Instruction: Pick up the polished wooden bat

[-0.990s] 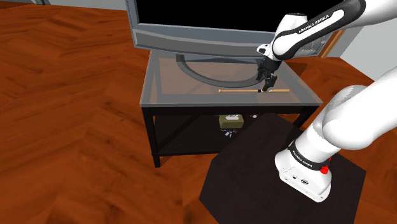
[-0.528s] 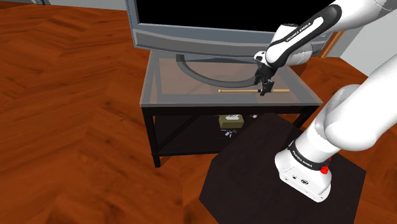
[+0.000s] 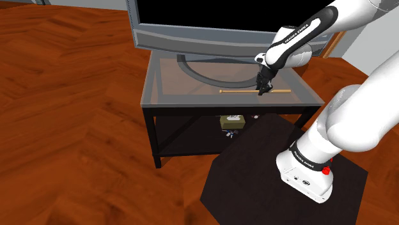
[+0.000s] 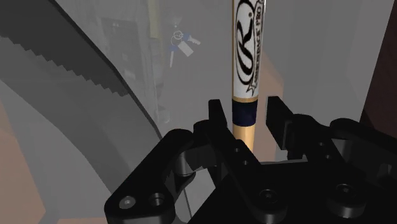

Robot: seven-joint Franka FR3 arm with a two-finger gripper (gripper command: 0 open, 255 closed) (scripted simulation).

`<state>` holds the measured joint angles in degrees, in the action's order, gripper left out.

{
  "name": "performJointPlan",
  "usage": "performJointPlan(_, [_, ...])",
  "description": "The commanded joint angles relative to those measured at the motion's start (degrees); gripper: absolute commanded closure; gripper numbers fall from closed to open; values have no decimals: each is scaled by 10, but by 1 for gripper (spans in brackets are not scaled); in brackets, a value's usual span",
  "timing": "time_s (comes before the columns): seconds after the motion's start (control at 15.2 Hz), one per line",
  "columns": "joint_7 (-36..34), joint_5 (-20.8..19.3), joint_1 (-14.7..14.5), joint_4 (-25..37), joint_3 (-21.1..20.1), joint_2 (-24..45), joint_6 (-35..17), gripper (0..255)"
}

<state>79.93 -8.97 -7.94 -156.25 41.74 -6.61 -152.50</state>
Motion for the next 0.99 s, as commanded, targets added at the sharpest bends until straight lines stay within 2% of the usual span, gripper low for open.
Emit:
performJointPlan(0.0, [0,0,0,0,0,2,-3,255])
performJointPlan(0.26, [0,1,-1,0,0,3,-4,255])
performJointPlan(0.53, [-30,-40,16,6,-13,-40,40,255])
performJointPlan(0.92, [-55,-73,35,19,-33,-97,105,255])
